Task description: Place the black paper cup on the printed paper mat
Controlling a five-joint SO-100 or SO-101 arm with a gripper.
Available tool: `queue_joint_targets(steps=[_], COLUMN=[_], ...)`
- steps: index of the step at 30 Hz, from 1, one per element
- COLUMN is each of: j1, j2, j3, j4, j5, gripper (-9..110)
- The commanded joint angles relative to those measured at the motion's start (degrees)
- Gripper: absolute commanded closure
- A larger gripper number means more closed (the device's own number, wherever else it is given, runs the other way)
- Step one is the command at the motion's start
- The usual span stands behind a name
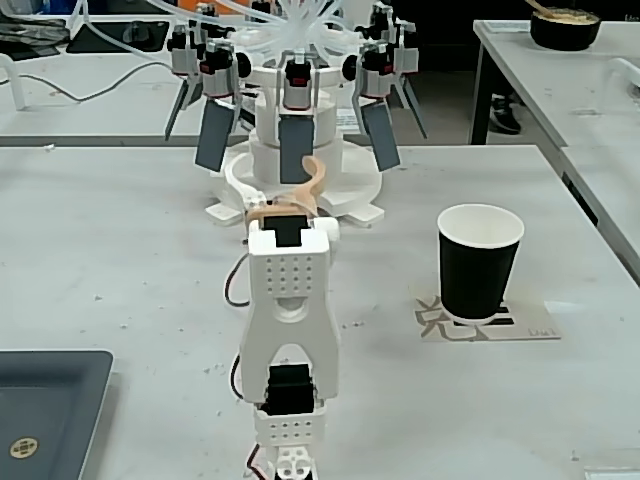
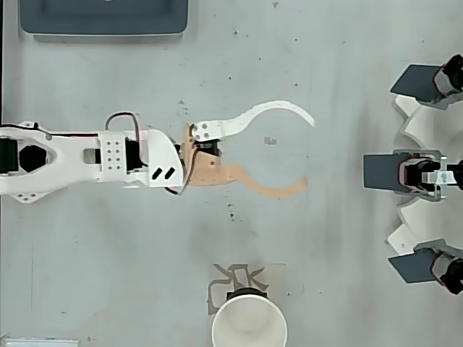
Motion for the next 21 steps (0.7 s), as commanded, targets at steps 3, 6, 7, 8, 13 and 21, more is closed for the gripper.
queue_joint_targets(steps=[3, 6, 7, 8, 13, 21], j1=[-0.3, -0.3, -0.2, -0.2, 0.0, 1.2], j2=[-5.1, -8.3, -9.3, -10.5, -14.6, -18.7], j3=[-10.0, -14.3, -15.6, -17.0, -22.2, -27.3], j4=[1.4, 2.3, 2.4, 2.4, 2.7, 3.5], j5=[-0.6, -0.6, -0.6, -0.6, -0.6, -0.6], gripper=[86, 87, 87, 88, 89, 91])
